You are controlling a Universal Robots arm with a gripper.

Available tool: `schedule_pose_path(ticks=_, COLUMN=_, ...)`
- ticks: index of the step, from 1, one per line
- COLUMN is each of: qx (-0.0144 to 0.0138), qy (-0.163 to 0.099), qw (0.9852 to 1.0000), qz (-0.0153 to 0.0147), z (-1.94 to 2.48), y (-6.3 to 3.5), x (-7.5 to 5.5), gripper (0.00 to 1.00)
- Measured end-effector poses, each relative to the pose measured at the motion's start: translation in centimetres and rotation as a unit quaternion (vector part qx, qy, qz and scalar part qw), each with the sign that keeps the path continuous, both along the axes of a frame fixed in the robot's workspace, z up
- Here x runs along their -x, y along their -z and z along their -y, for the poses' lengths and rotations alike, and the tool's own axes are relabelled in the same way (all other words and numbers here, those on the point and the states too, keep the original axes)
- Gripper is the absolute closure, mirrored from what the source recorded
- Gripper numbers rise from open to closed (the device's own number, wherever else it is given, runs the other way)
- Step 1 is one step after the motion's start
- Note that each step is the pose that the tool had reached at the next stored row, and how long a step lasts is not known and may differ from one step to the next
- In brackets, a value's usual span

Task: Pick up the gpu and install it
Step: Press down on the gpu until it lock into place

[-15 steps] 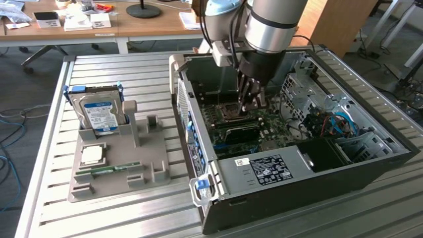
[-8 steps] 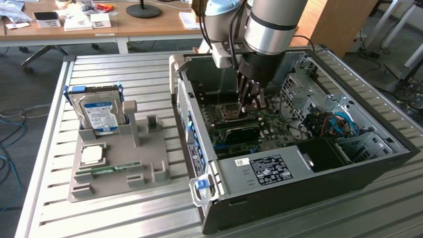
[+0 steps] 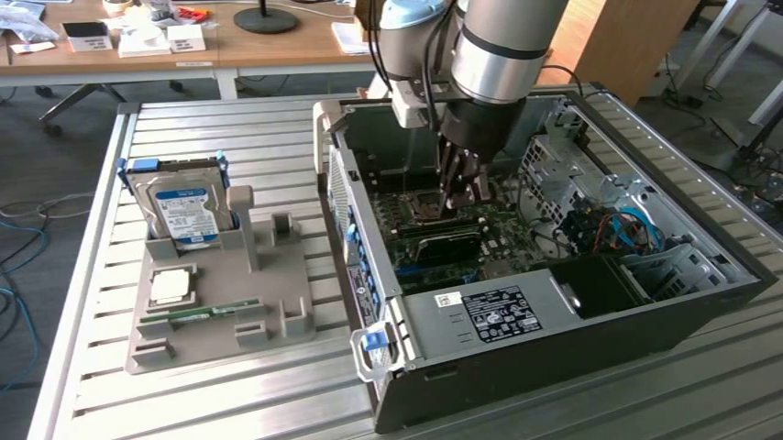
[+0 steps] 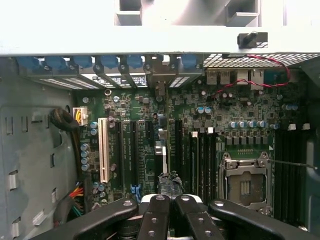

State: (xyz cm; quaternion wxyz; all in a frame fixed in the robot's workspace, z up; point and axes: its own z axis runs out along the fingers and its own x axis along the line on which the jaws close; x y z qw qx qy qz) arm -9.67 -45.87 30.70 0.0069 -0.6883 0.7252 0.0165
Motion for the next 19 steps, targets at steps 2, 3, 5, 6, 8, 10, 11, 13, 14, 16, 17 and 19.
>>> schedule_pose_path(ticks=2, qx=0.0000, qy=-0.001, qw=1.0000, qz=0.0000, z=-0.14, y=0.10, x=0.0, gripper=0.89)
schedule_pose_path(ticks=3, qx=-0.0001, qy=-0.001, qw=1.0000, qz=0.0000, z=-0.17, y=0.21, x=0.0, gripper=0.89)
schedule_pose_path(ticks=5, qx=0.0001, qy=-0.003, qw=1.0000, qz=0.0000, z=-0.19, y=0.49, x=0.1, gripper=0.89)
schedule_pose_path(ticks=6, qx=0.0000, qy=-0.004, qw=1.0000, qz=0.0000, z=-0.20, y=0.65, x=0.1, gripper=0.89)
schedule_pose_path(ticks=8, qx=0.0000, qy=-0.006, qw=1.0000, qz=0.0000, z=-0.21, y=0.97, x=0.2, gripper=0.89)
schedule_pose_path(ticks=10, qx=0.0001, qy=-0.007, qw=1.0000, qz=0.0000, z=-0.22, y=1.10, x=0.2, gripper=0.89)
schedule_pose_path(ticks=11, qx=0.0002, qy=-0.007, qw=1.0000, qz=-0.0001, z=-0.21, y=1.10, x=0.2, gripper=0.89)
schedule_pose_path(ticks=13, qx=0.0000, qy=-0.007, qw=1.0000, qz=0.0001, z=-0.22, y=1.20, x=0.2, gripper=0.89)
schedule_pose_path(ticks=14, qx=0.0000, qy=-0.008, qw=1.0000, qz=0.0000, z=-0.23, y=1.24, x=0.2, gripper=0.89)
schedule_pose_path(ticks=16, qx=0.0001, qy=-0.010, qw=0.9999, qz=0.0000, z=-0.24, y=1.30, x=0.2, gripper=0.89)
schedule_pose_path(ticks=17, qx=0.0000, qy=-0.011, qw=0.9999, qz=0.0000, z=-0.25, y=1.32, x=0.2, gripper=0.89)
schedule_pose_path(ticks=19, qx=0.0000, qy=-0.011, qw=0.9999, qz=0.0000, z=-0.25, y=1.35, x=0.0, gripper=0.89)
